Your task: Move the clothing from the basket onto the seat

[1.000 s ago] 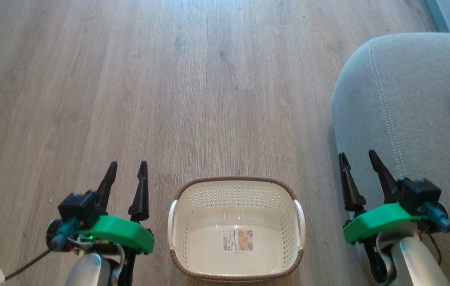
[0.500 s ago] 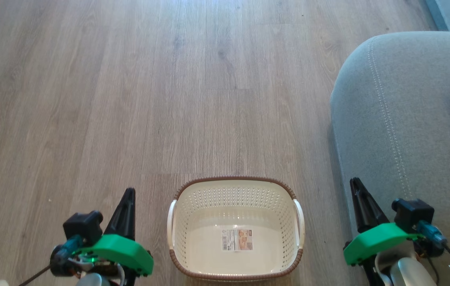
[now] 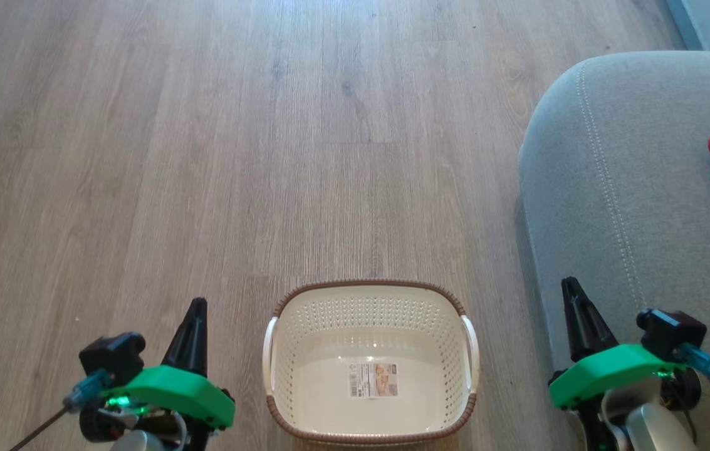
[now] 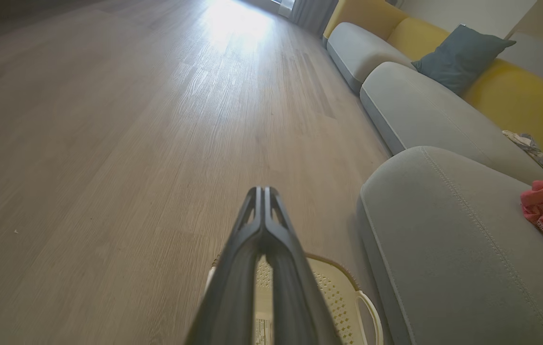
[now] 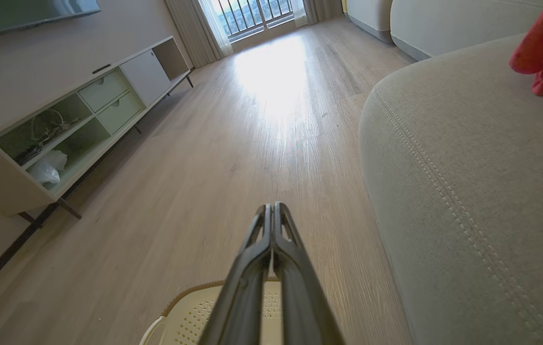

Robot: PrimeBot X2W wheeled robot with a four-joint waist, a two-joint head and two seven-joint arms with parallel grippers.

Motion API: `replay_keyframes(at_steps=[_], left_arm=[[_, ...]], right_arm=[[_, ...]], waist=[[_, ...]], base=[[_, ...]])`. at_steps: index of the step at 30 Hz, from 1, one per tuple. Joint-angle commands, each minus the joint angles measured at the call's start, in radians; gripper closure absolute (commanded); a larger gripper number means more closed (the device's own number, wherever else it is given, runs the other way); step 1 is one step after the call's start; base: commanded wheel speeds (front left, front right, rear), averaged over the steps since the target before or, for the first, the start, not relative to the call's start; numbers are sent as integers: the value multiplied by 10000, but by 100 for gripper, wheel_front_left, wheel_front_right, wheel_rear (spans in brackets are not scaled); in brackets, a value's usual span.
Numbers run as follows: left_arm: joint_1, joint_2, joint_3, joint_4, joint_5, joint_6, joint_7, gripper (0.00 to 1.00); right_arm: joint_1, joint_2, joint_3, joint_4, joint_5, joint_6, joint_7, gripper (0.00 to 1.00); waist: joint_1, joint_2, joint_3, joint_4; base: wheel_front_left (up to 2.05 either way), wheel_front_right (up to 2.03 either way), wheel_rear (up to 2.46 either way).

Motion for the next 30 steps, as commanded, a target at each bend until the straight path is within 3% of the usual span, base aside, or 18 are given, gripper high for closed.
replay_keyframes(at_steps=[1,30], left_arm=[[-457,6,214,-363,-317,-54,91,100],[-515,15,795,-396,-3210,-367,898,100]], right_arm=[[-374,-39,-66,-379,362,0,114,100],[-368,-67,-380,-617,3502,-1,894,100]], waist=[[0,0,-8,-6],[0,0,-115,-102]], base=[[0,0,0],[0,0,0]])
